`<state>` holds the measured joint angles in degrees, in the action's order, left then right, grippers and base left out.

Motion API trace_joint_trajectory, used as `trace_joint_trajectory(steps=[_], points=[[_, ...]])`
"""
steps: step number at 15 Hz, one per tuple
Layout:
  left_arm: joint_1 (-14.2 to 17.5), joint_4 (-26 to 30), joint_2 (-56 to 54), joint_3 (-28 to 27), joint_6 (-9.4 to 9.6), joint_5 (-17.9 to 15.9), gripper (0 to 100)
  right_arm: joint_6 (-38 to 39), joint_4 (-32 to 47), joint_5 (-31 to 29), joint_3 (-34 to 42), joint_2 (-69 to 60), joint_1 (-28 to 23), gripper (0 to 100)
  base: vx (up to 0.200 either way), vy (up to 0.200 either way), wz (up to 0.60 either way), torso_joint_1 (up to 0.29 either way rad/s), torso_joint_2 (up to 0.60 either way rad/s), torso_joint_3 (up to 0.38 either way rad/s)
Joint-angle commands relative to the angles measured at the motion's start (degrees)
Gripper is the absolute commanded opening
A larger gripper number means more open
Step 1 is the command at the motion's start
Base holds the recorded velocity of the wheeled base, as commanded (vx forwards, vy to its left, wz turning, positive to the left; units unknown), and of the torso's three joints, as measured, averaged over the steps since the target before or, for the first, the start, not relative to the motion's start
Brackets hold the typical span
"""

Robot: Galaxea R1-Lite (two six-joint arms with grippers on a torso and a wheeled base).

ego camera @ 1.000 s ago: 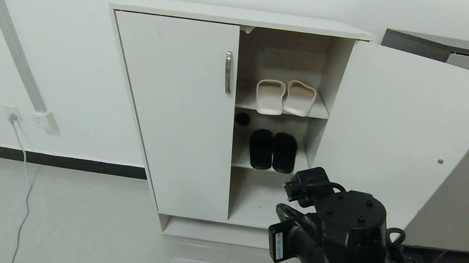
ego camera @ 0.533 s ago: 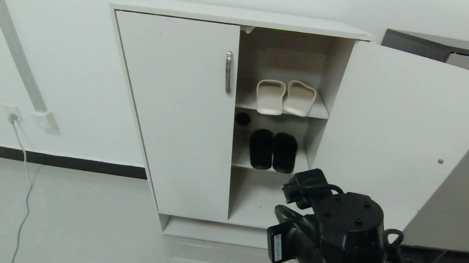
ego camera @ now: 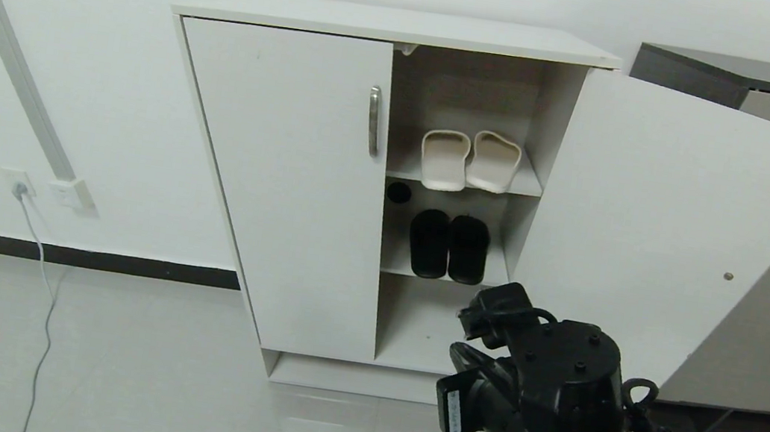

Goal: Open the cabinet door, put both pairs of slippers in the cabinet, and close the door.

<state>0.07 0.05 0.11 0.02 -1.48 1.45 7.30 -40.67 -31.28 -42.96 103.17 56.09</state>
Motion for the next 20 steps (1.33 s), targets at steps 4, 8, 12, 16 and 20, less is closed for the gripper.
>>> trace_joint_trajectory(steps=[4,8,12,16,20], points=[[0.0,-0.1,0.0,0.0,-0.02,0.0,0,0.0,-0.2,-0.1,0.1,0.0,0.2,0,0.0,0.0,0.0,0.054,-0.51,-0.366],[0.0,-0.1,0.0,0.0,-0.02,0.0,0,0.0,-0.2,-0.1,0.1,0.0,0.2,0,0.0,0.0,0.0,0.121,-0.47,-0.348],[0.0,-0.1,0.0,0.0,-0.02,0.0,0,-0.1,-0.2,-0.2,0.1,-0.1,0.2,0,0.0,0.0,0.0,0.15,-0.47,-0.326],[0.0,-0.1,0.0,0.0,-0.02,0.0,0,-0.1,-0.2,-0.2,0.1,-0.1,0.2,0,0.0,0.0,0.0,0.171,-0.49,-0.316],[0.0,-0.1,0.1,0.0,-0.02,0.0,0,-0.1,-0.1,-0.2,0.1,-0.1,0.2,0,0.0,0.0,0.0,0.205,-0.5,-0.315]])
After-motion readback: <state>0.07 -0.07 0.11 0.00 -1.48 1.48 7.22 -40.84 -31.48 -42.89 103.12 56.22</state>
